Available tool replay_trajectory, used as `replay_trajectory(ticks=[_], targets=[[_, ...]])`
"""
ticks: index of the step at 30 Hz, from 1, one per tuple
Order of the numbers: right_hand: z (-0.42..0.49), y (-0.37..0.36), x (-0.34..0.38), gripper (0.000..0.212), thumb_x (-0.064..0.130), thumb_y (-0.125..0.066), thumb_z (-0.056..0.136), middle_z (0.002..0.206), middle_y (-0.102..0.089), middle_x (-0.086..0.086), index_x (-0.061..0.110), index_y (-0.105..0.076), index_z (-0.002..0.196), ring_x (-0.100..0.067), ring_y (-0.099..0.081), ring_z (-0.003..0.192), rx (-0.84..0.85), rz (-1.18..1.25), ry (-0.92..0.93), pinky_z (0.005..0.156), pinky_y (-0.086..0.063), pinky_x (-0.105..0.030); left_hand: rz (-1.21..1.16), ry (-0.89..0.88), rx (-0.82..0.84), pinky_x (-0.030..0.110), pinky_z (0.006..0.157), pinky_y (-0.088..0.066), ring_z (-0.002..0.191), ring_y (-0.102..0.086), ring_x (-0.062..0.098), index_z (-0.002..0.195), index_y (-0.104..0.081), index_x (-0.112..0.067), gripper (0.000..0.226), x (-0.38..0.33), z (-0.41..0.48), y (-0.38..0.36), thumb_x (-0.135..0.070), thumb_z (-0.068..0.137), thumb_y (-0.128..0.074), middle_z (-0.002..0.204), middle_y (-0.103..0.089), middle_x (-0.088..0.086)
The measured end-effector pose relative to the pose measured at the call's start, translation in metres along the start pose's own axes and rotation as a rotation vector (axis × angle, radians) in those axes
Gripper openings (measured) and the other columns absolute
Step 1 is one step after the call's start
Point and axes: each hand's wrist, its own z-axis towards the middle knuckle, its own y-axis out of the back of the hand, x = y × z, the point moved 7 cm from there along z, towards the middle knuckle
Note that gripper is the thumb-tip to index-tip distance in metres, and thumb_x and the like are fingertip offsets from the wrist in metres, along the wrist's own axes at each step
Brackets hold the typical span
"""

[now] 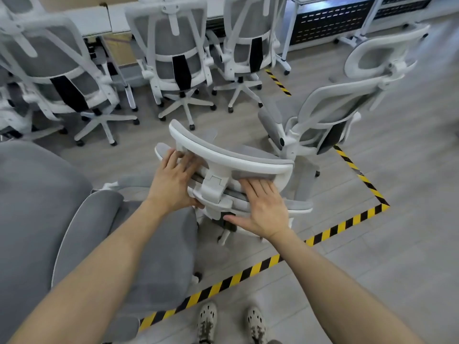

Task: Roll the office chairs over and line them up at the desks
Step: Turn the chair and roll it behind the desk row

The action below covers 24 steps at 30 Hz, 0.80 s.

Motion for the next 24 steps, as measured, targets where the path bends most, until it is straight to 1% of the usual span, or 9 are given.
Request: replay_trajectory(ticks=[2,5,7,10,14,18,22,24], targets=[[-0.001,0.004,-0.007,0.1,0.088,-0.063,0.088,0.148,-0.063,-0.007,0.012,-0.061,0.153,-0.03,-0.055,0.142,-0.013,0.017,0.029,0.132,-0.033,-0.046,0.006,0.035,0.053,0.06,0.136,-0.018,0.146,-0.044,0.041,0.16,-0.052,-0.017,0.143,-0.005,-0.005,0.001,-0.1,0.048,-0.077,0.16,-0.053,0.009],[-0.002,0.007,-0.011,0.093,0.084,-0.067,0.089,0.145,-0.064,-0.006,0.015,-0.062,0.15,-0.029,-0.057,0.139,-0.022,0.043,0.059,0.131,-0.033,-0.043,0.043,0.089,0.129,0.054,0.139,-0.009,0.152,-0.037,0.037,0.166,-0.045,-0.023,0.145,-0.009,-0.014,0.002,-0.11,0.051,-0.061,0.168,-0.045,0.005],[-0.002,0.006,-0.012,0.091,0.083,-0.067,0.089,0.145,-0.064,-0.005,0.016,-0.062,0.15,-0.029,-0.057,0.139,-0.026,0.05,0.069,0.131,-0.033,-0.042,0.061,0.111,0.147,0.053,0.139,-0.007,0.153,-0.036,0.036,0.167,-0.042,-0.025,0.145,-0.012,-0.019,0.004,-0.113,0.052,-0.056,0.171,-0.043,0.004],[0.0,0.004,-0.011,0.093,0.085,-0.064,0.09,0.148,-0.062,-0.004,0.017,-0.058,0.154,-0.028,-0.054,0.142,0.006,0.038,0.08,0.133,-0.029,-0.042,0.07,0.131,0.147,0.054,0.139,-0.009,0.151,-0.038,0.036,0.167,-0.043,-0.025,0.147,-0.012,-0.023,0.008,-0.114,0.051,-0.055,0.17,-0.044,0.004],[0.001,0.001,-0.001,0.094,0.084,-0.064,0.09,0.148,-0.061,-0.005,0.017,-0.057,0.155,-0.029,-0.054,0.141,0.002,0.053,0.107,0.132,-0.033,-0.045,0.081,0.161,0.151,0.055,0.139,-0.011,0.152,-0.04,0.035,0.165,-0.048,-0.025,0.148,-0.008,-0.029,0.013,-0.115,0.048,-0.056,0.165,-0.05,0.003],[0.006,-0.005,0.002,0.097,0.087,-0.06,0.09,0.153,-0.059,-0.004,0.019,-0.054,0.158,-0.028,-0.051,0.146,0.03,0.014,0.128,0.135,-0.029,-0.045,0.087,0.195,0.155,0.054,0.138,-0.012,0.151,-0.04,0.034,0.166,-0.047,-0.025,0.149,-0.003,-0.035,0.016,-0.115,0.047,-0.055,0.165,-0.05,0.002],[0.015,-0.009,0.002,0.096,0.09,-0.057,0.09,0.148,-0.061,-0.004,0.018,-0.058,0.154,-0.027,-0.054,0.141,0.024,0.014,0.179,0.134,-0.026,-0.041,0.084,0.222,0.161,0.054,0.139,-0.011,0.152,-0.04,0.035,0.167,-0.044,-0.027,0.148,0.002,-0.04,0.016,-0.115,0.049,-0.053,0.167,-0.047,0.003],[0.023,-0.01,0.002,0.096,0.089,-0.058,0.089,0.145,-0.062,-0.005,0.016,-0.059,0.152,-0.029,-0.056,0.137,0.008,0.036,0.207,0.132,-0.029,-0.041,0.067,0.237,0.152,0.055,0.138,-0.013,0.153,-0.041,0.037,0.168,-0.043,-0.027,0.148,0.006,-0.044,0.013,-0.117,0.051,-0.051,0.169,-0.046,0.005]])
